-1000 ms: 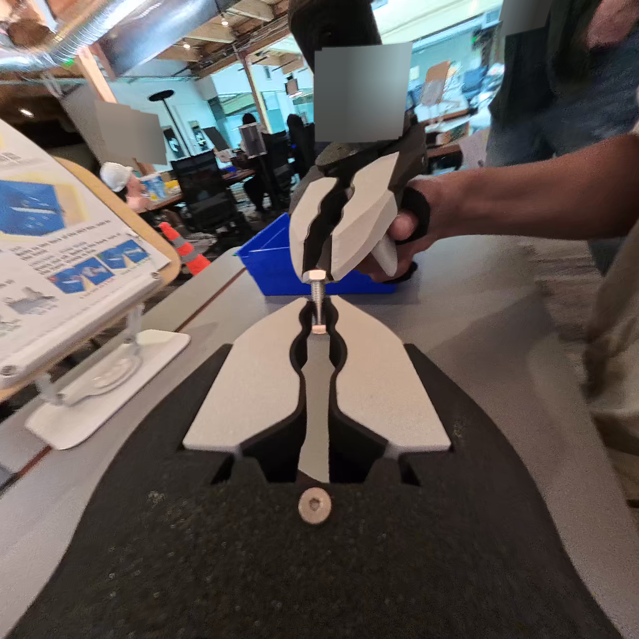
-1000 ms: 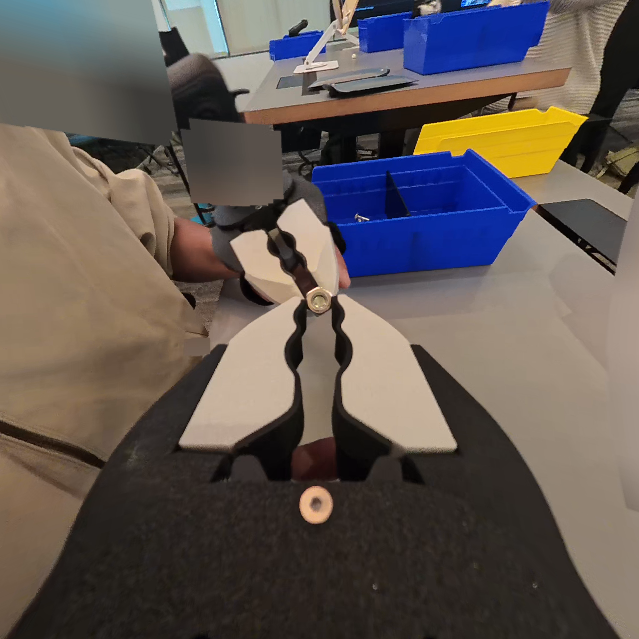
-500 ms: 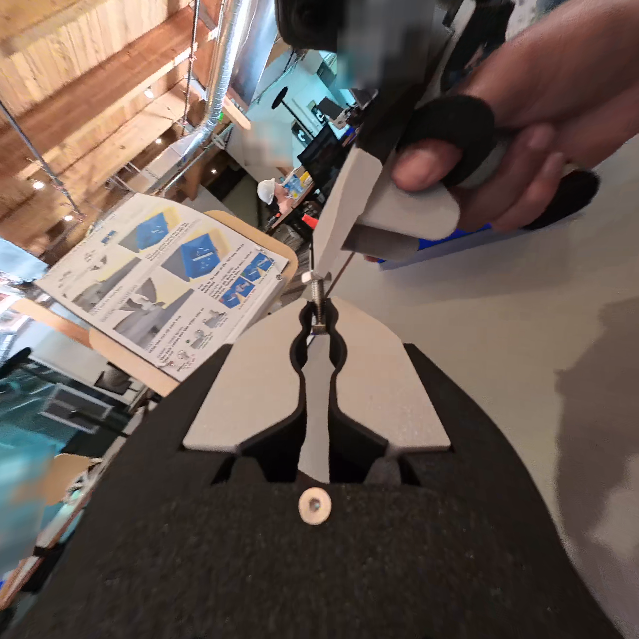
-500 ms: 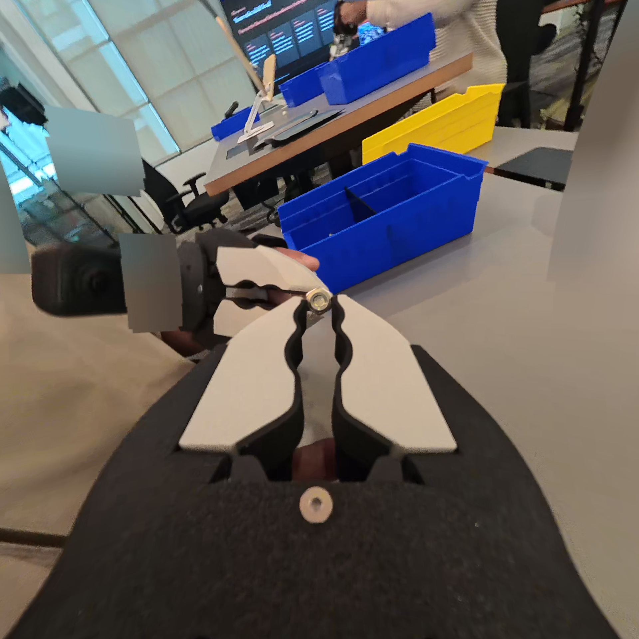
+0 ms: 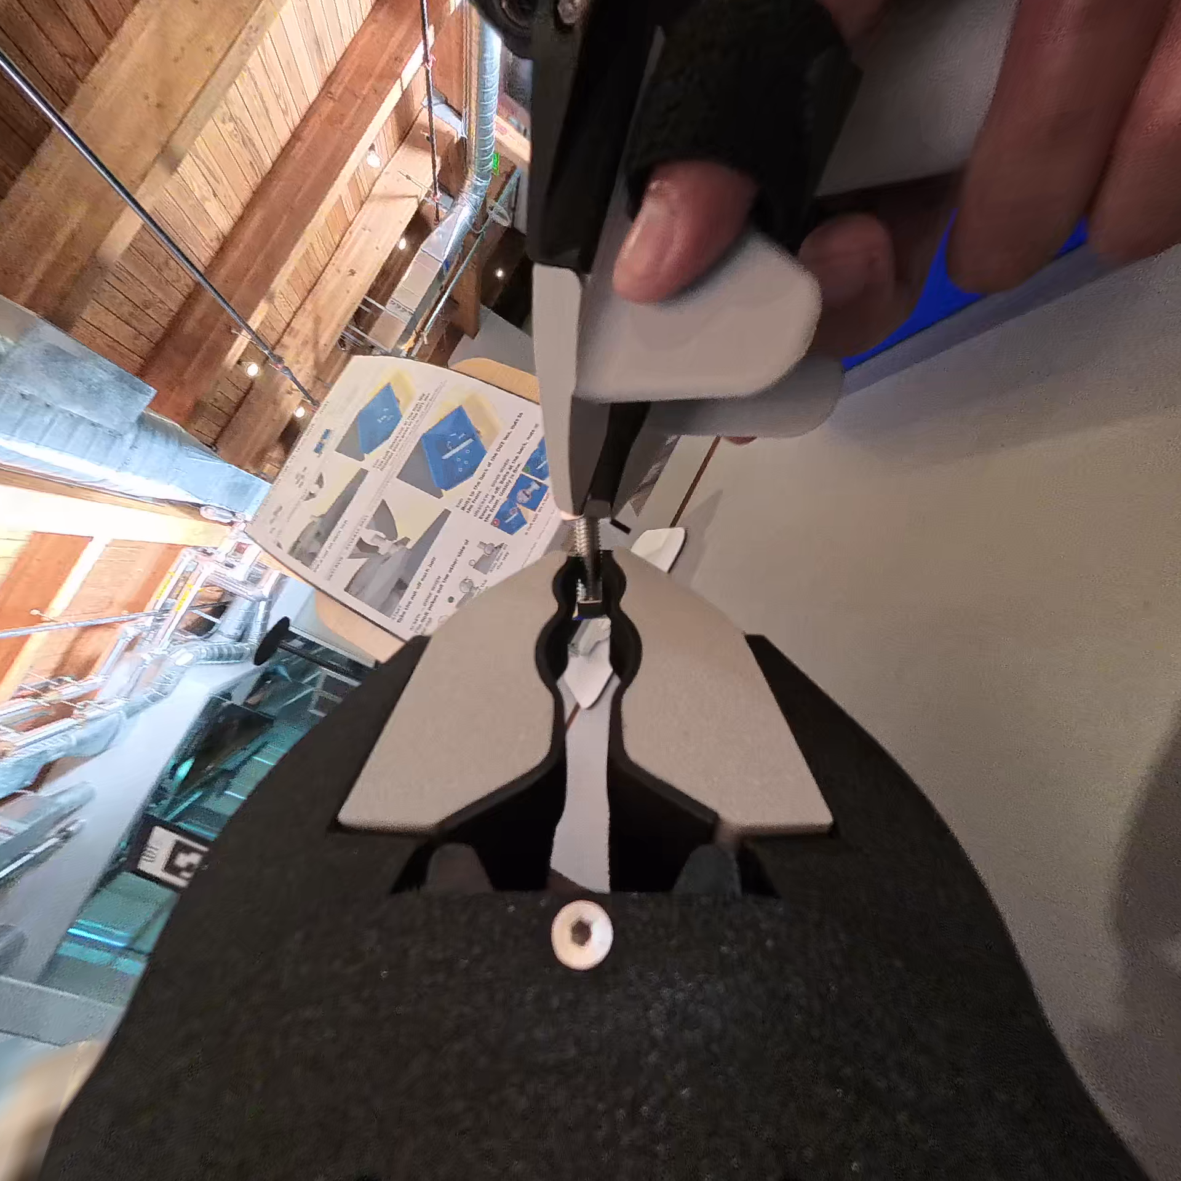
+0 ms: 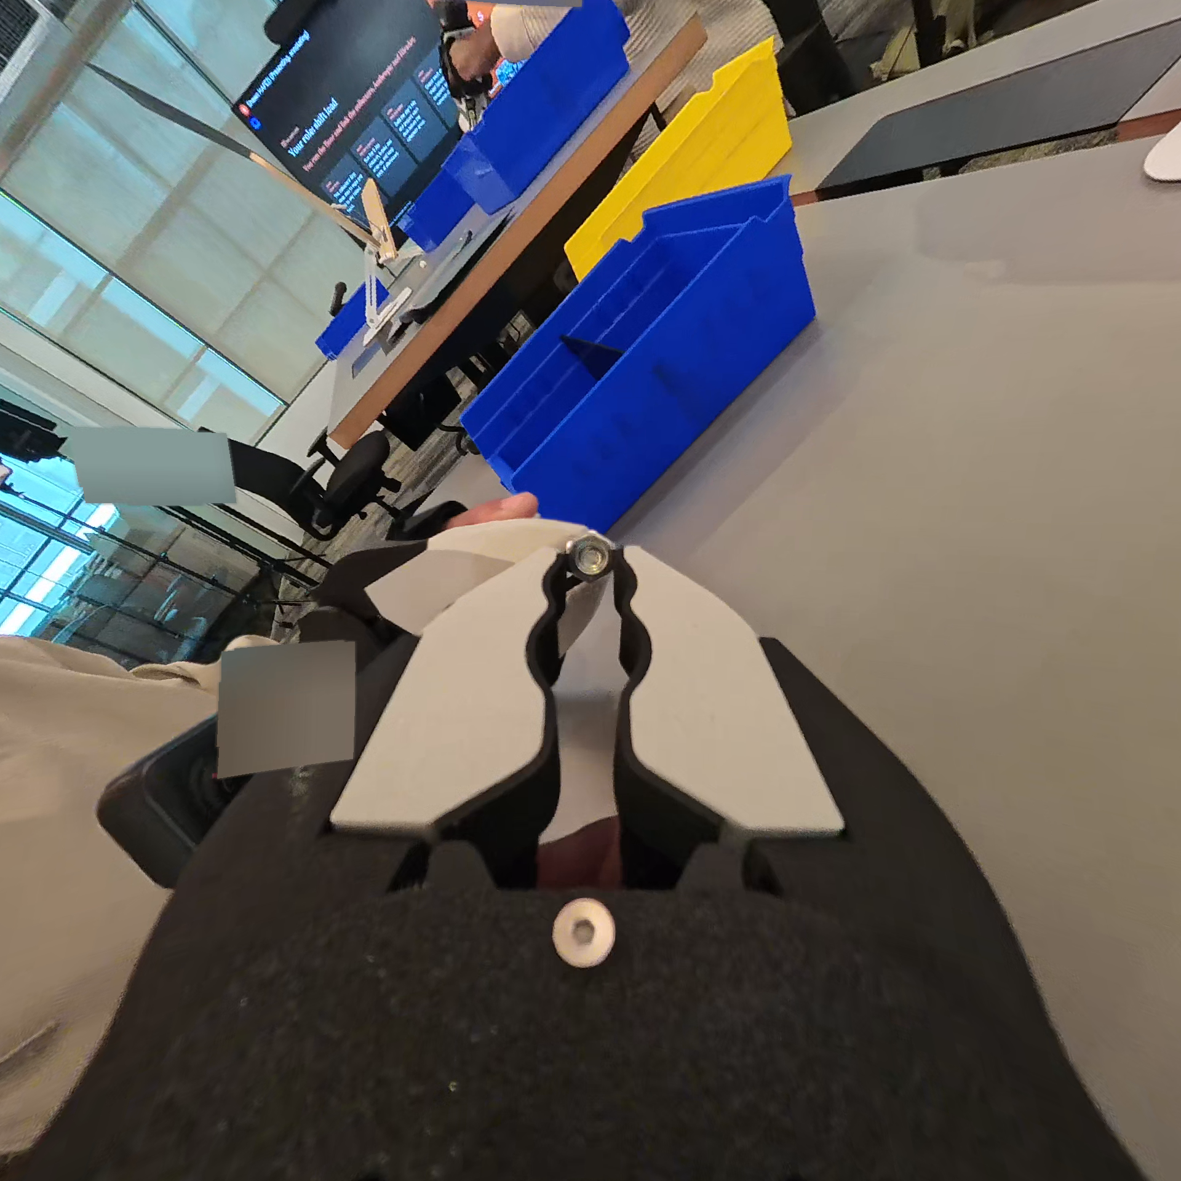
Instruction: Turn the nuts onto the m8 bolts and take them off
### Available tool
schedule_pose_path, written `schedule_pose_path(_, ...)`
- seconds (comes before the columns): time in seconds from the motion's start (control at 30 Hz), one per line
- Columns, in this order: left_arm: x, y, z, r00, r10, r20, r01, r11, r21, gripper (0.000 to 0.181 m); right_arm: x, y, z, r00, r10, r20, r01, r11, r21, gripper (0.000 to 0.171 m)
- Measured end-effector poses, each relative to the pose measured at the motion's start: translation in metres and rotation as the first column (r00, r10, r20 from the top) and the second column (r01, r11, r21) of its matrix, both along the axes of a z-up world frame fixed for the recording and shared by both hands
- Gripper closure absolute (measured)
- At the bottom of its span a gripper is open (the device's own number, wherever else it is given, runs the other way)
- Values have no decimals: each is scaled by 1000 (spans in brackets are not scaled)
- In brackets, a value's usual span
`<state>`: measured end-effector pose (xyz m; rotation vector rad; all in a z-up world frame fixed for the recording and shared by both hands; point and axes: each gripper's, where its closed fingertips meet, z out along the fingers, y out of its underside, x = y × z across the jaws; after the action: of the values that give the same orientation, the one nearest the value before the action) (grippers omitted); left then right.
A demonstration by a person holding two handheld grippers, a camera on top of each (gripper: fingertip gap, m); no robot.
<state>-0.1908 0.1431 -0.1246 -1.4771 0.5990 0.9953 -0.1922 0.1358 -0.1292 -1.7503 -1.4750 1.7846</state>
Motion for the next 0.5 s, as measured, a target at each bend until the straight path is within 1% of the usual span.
schedule_pose_path(0.1, 1, 0, 0, 997, -26, 79, 26, 1000, -3, 174, 0, 0, 0, 1000, 8, 19, -8, 1000, 22, 157)
schedule_pose_path(0.37, -6, 4, -4, 980, -24, 195, 21, 1000, 15, 174, -7, 1, -4, 996, 24, 91, -32, 996, 82, 157)
schedule_pose_path(0.5, -10, 6, -3, 979, -23, 201, 18, 1000, 26, 174, -10, -1, -3, 993, 42, 110, -52, 994, 96, 155)
